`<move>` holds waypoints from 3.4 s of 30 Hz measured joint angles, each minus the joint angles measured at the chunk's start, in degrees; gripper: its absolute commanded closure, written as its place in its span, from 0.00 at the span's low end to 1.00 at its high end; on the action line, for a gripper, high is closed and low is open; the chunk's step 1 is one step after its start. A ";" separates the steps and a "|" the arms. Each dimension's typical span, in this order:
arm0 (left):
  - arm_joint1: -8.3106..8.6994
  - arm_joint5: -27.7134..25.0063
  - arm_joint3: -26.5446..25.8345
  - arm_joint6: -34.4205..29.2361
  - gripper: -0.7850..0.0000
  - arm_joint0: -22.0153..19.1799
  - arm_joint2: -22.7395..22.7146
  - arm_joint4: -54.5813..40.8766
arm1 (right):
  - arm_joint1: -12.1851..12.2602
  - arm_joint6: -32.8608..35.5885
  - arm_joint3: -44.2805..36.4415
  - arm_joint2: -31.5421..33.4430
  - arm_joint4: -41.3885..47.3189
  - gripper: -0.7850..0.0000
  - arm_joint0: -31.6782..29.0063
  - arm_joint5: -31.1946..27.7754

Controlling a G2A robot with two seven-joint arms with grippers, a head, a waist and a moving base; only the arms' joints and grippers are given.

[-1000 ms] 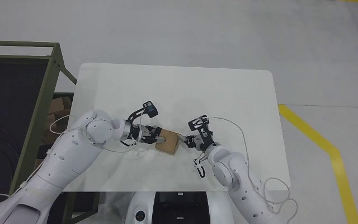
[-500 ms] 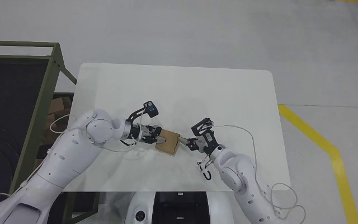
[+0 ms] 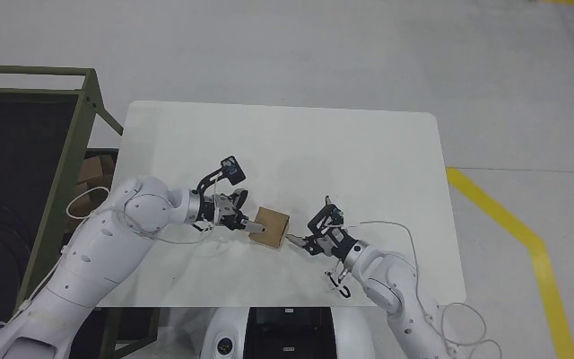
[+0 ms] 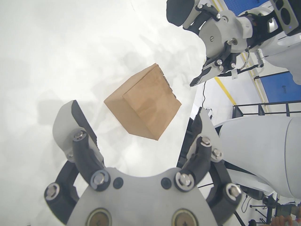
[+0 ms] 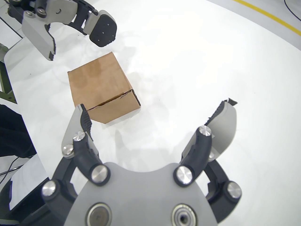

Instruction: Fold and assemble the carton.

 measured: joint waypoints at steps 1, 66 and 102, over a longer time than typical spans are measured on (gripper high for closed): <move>0.09 -0.25 -0.05 0.10 0.00 0.37 -0.24 0.06 | 0.00 -0.14 0.02 -0.01 0.00 0.00 0.03 -0.04; -0.99 1.75 7.56 -7.62 0.53 -5.37 6.71 -10.81 | 0.51 -39.64 29.44 -15.11 -24.04 0.00 17.43 -6.18; -2.24 3.62 10.00 -8.08 0.57 -8.39 9.56 -10.76 | 1.53 -44.18 32.38 -16.09 -23.87 0.00 22.49 -12.54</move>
